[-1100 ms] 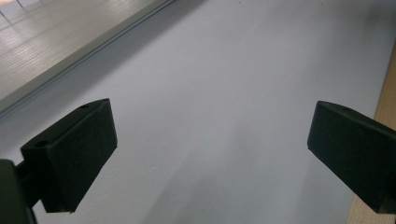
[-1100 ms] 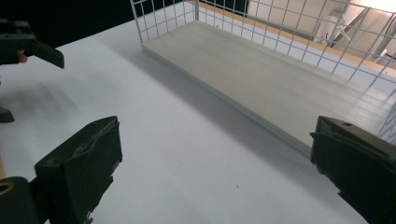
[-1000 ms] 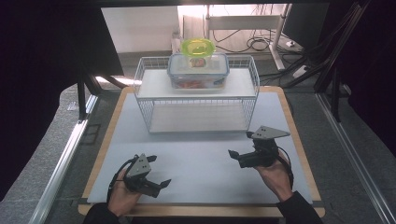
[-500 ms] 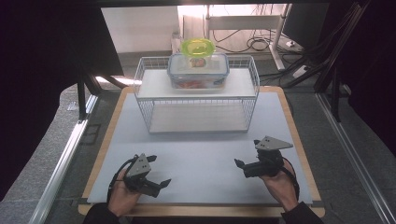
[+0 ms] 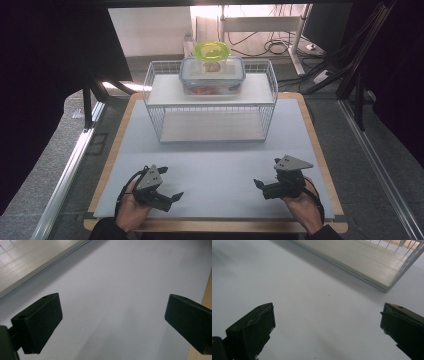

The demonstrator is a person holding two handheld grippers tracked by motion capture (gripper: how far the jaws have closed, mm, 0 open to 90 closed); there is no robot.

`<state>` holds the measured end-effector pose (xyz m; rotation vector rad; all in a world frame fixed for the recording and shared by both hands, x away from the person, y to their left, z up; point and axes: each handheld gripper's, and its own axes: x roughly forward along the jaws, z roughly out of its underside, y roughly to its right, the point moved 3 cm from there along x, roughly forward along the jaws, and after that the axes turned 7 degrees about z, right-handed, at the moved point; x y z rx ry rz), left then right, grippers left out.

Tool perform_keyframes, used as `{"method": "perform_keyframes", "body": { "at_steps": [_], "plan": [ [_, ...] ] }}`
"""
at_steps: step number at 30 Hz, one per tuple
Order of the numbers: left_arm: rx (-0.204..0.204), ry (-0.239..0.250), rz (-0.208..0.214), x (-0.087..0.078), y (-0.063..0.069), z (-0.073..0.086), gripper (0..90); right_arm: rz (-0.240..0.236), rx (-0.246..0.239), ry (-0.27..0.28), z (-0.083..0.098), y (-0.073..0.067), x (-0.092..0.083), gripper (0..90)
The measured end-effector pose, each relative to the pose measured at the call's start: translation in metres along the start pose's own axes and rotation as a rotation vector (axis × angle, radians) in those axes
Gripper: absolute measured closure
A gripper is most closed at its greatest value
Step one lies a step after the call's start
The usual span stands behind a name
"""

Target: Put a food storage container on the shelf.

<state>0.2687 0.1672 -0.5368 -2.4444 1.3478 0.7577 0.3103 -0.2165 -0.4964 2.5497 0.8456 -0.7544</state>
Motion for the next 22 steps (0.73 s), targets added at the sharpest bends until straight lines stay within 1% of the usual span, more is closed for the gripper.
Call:
{"method": "perform_keyframes", "body": {
  "at_steps": [3, 7, 15, 19, 22],
  "plan": [
    [0.005, -0.008, -0.001, 0.000, 0.000, 0.000, 1.2, 0.000, -0.011, -0.020, 0.006, -0.001, 0.001, 0.0],
    [0.007, -0.010, -0.002, 0.001, 0.000, 0.000, 1.0, -0.005, -0.014, -0.052, 0.014, -0.004, 0.004, 0.0],
    [0.010, -0.023, -0.003, 0.002, 0.000, 0.001, 0.9, -0.016, -0.028, -0.132, 0.029, -0.009, 0.012, 0.0],
    [0.009, -0.019, -0.004, 0.001, 0.000, 0.001, 0.9, -0.010, -0.036, -0.176, 0.034, -0.010, 0.017, 0.0],
    [0.008, -0.019, -0.006, 0.002, 0.000, 0.001, 0.8, 0.002, -0.042, -0.185, 0.035, -0.009, 0.018, 0.0]
  ]
}}
